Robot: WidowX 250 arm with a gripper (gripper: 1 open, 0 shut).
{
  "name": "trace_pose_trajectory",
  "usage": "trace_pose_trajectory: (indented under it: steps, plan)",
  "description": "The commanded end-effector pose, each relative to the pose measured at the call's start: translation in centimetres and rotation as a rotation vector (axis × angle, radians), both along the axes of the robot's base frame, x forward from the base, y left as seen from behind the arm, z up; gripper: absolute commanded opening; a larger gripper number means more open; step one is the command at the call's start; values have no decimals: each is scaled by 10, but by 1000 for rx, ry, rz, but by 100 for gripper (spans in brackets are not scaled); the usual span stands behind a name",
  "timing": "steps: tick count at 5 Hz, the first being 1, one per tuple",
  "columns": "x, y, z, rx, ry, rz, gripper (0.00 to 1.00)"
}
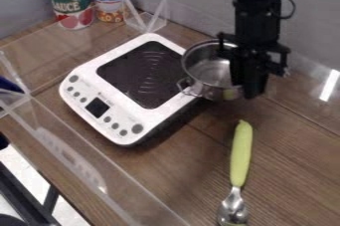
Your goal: Remove silver pot from the white and black stove top and place it on the table
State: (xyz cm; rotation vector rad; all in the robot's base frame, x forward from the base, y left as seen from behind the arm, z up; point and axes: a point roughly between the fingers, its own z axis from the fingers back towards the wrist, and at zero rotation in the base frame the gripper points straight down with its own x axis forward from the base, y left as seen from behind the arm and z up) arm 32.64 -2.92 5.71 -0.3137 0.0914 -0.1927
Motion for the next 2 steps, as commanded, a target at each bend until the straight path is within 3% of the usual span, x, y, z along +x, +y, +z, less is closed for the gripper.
trace_pose_trajectory:
  steps: [1, 2]
  plan:
    - [5, -16, 6, -21, -47, -14, 0]
    - [4, -13, 11, -20, -43, -7, 100]
